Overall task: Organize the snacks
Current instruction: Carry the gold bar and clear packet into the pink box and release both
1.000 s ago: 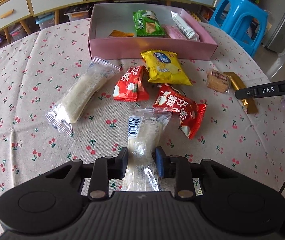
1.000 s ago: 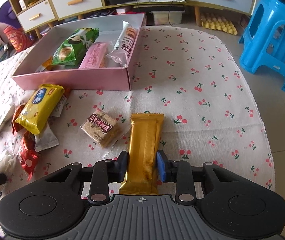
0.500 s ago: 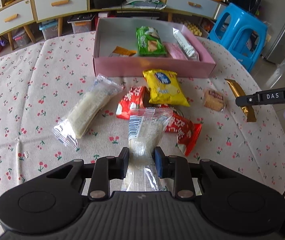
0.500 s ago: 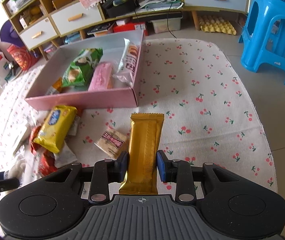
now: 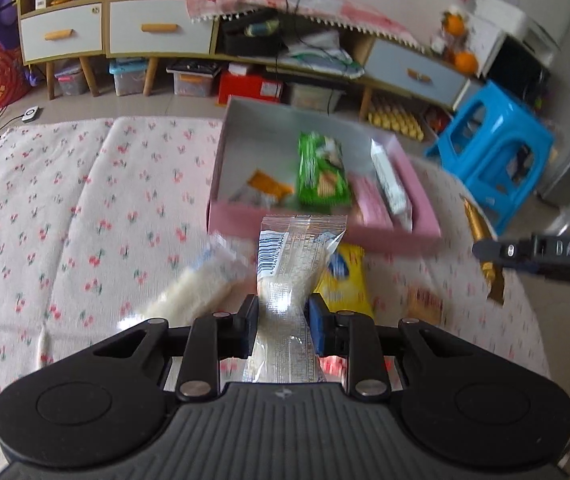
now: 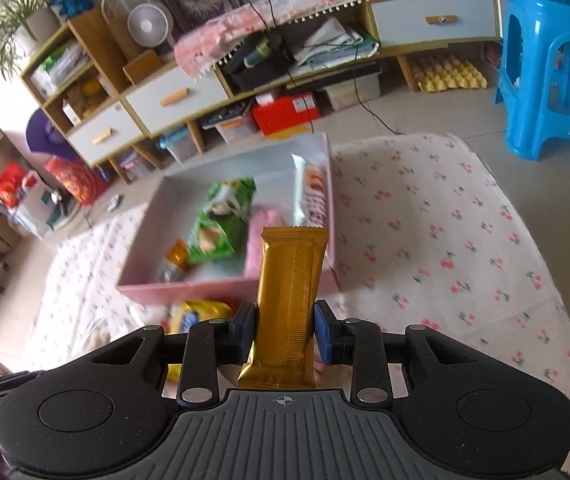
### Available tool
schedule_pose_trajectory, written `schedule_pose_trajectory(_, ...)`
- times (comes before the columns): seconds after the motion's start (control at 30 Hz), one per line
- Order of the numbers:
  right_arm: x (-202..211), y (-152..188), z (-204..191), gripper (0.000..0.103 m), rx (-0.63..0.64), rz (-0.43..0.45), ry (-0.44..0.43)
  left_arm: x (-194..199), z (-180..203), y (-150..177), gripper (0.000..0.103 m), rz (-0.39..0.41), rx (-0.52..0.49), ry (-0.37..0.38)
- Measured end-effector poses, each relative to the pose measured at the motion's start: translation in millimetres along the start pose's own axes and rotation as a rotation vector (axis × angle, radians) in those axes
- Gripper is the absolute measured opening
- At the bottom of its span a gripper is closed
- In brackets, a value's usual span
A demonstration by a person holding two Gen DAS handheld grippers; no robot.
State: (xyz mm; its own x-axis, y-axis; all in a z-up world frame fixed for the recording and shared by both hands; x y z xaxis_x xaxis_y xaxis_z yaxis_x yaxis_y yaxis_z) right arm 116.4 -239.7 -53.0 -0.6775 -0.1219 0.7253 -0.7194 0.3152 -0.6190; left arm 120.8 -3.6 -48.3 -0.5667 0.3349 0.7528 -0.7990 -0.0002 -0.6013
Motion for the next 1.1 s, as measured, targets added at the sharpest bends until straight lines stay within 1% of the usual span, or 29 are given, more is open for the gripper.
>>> schedule_pose_trajectory(0.1,-9.4,-10.2,-5.7,0.03,-0.032,-0.008,-0.026,-8.4,-2.0,-20.1,0.024,0.011,0.003,0.011)
schedule_pose_trajectory(0.23,-26.0,-27.3,-18.4,0.03,0.006,-0.011,-0.046,-26.0,-2.7,-45.8,0.024,0.022,-0.023,-0.01)
schedule_pose_trajectory(0.3,-38.8,-35.4,-22.0,0.03,-0.007,-0.033,-0.069,-35.7,-2.6,-54.3,0.024,0.022,-0.027,-0.016)
schedule_pose_trajectory(0.4,-59.7,-45.8,-24.0,0.03,-0.041,-0.061,-0.086,-54.5,-1.6,-64.2,0.024,0.019,-0.026,-0.006)
schedule_pose_trajectory(0.47,-71.3,-53.7,-24.9,0.03,-0.04,-0.059,-0.092,-65.3,-0.2,-67.5,0.024,0.018,-0.046,-0.013)
schedule_pose_trajectory(0.7,-107.9,-84.1,-22.4,0.03,-0.035,-0.055,-0.07,-101.7,-4.4,-85.8,0.024,0.012,-0.087,-0.043)
schedule_pose_trajectory(0.77,-119.2,-89.0,-22.3,0.03,-0.032,-0.067,-0.06,-108.1,-6.6,-88.2,0.024,0.009,-0.094,-0.05)
schedule_pose_trajectory(0.93,-145.3,-95.3,-21.7,0.03,0.001,-0.097,-0.003,-118.7,-10.9,-94.6,0.024,0.017,-0.127,-0.085)
schedule_pose_trajectory(1.1,-158.9,-103.0,-19.8,0.03,0.0,-0.12,0.008,-123.2,-13.1,-99.2,0.024,0.013,-0.144,-0.091)
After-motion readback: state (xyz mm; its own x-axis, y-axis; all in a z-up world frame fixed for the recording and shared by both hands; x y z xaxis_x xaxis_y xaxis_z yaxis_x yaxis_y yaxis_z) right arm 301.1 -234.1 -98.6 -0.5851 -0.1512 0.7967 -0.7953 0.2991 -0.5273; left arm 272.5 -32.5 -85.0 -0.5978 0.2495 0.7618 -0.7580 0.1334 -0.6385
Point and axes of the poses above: each gripper's, at about its wrist camera, not at the fingertips, and x roughly against the way its jaws point, z to its right, y to its underside, the point moved 6 cm from there along -x, roughly the way its jaws point, and after that the axes turned 3 degrees about y, right-handed, at the moved point
